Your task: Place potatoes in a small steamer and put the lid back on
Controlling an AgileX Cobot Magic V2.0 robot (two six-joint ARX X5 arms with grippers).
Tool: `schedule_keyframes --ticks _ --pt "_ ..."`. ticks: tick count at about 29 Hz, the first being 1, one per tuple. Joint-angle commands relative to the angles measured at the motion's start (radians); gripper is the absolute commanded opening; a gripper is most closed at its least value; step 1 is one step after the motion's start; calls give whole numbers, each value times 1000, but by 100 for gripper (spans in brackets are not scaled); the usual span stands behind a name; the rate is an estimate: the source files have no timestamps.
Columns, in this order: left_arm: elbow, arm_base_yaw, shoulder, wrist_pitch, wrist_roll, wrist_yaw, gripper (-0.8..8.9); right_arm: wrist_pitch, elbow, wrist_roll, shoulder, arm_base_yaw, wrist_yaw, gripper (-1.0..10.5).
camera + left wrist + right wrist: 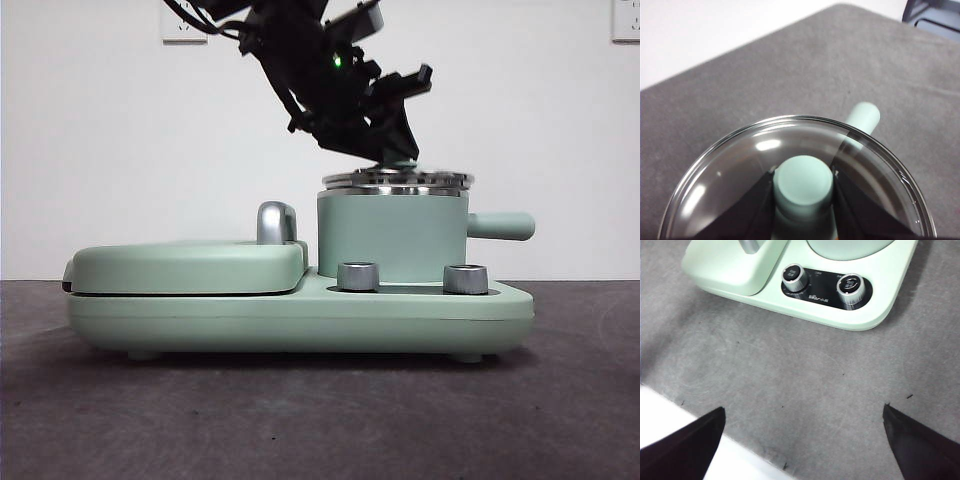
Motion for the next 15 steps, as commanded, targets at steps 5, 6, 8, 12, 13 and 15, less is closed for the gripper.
schedule_keyframes --ticks 5,6,8,12,13,15 --pt "35 -7 13 31 68 0 17 10 8 17 4 6 -3 503" --pt "35 -6 13 31 72 0 17 10 8 17 4 6 -3 503" --pt "35 -5 14 30 72 0 17 10 8 17 4 6 -3 503" --pt "35 -5 17 31 72 0 17 10 8 18 4 6 -3 503" --pt "35 -5 20 31 72 1 17 10 8 18 4 6 -3 503" --pt "35 -5 27 30 72 1 17 10 8 18 4 6 -3 503"
